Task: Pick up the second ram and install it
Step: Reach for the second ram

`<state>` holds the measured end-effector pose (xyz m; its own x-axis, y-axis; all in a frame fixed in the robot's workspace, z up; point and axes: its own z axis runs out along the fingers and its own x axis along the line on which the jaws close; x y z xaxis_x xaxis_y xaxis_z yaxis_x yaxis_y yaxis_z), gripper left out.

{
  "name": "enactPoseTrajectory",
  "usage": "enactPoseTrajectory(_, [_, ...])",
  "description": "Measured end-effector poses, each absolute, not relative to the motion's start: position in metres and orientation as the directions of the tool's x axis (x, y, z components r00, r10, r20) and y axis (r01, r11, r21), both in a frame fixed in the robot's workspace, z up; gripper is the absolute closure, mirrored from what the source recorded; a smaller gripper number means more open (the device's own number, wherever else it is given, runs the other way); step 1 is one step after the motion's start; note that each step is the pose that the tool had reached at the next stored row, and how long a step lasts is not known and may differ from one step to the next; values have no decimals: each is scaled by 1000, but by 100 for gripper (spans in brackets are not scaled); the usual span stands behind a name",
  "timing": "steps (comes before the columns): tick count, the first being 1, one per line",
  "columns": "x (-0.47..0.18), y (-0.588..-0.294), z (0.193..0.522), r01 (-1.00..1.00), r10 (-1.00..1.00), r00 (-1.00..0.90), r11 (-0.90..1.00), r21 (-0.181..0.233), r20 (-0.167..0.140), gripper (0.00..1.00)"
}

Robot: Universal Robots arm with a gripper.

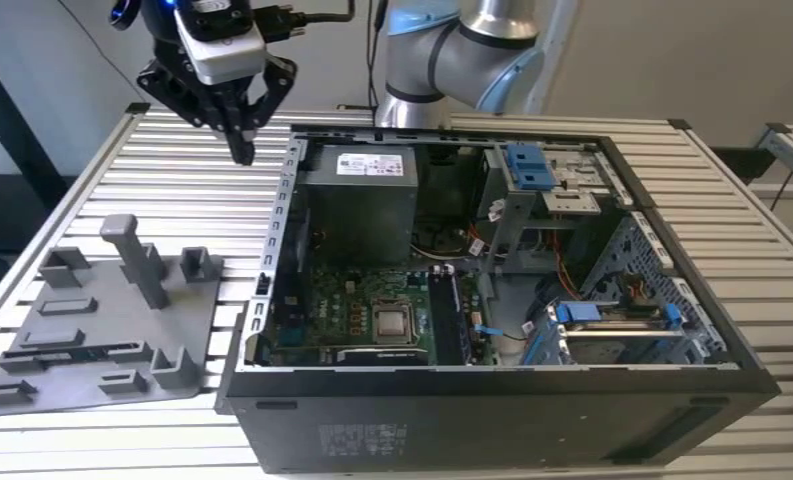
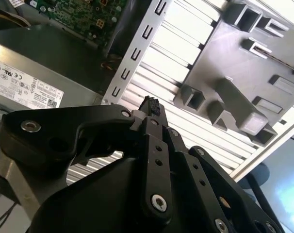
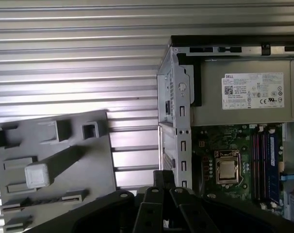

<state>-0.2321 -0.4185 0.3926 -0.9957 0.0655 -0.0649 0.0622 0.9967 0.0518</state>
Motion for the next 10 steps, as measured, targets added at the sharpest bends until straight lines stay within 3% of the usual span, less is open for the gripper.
enactPoseTrajectory(10, [-253, -421, 393, 58, 62, -995, 997, 52, -75, 89])
